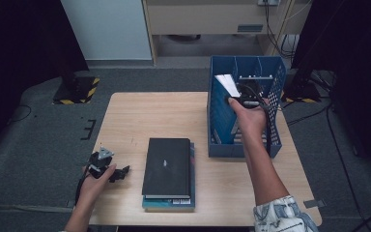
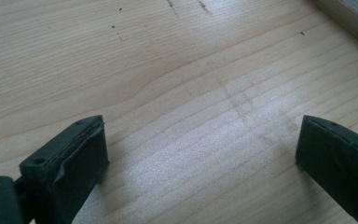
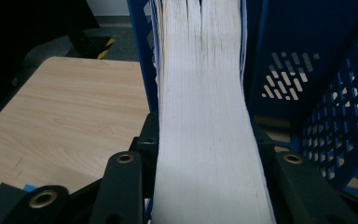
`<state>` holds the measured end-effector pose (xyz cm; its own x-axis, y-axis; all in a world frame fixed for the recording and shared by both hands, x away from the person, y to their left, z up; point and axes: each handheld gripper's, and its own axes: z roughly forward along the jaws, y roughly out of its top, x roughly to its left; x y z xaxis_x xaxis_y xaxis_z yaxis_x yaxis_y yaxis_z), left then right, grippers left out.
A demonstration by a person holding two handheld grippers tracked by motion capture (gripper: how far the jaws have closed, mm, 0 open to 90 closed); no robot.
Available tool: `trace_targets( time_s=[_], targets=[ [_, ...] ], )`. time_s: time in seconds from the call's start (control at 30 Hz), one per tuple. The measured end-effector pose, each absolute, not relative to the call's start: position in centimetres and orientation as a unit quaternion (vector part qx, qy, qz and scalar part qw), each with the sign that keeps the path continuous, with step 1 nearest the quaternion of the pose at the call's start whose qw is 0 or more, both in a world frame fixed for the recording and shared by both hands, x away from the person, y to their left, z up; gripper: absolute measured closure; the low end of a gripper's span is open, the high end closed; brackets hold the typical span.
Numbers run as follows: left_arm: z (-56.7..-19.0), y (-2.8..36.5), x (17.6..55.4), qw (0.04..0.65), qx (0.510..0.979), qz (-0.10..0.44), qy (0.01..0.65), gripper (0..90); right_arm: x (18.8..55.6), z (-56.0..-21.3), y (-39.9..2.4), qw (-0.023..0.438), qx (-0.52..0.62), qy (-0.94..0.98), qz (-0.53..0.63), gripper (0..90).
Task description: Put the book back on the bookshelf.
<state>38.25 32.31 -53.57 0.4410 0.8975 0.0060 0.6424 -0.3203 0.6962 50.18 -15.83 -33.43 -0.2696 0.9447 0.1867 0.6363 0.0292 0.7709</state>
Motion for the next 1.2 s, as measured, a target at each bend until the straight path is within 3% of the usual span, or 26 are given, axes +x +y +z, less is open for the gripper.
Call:
trace_targets(
  time_s=[1.2],
  targets=[
    [-53.6,32.3,38.2,0.319,0.787,0.200,0.488,1.7,54.0,-32.2,-15.0,0.228,0.596,0.646,0.419,60.2]
  ],
)
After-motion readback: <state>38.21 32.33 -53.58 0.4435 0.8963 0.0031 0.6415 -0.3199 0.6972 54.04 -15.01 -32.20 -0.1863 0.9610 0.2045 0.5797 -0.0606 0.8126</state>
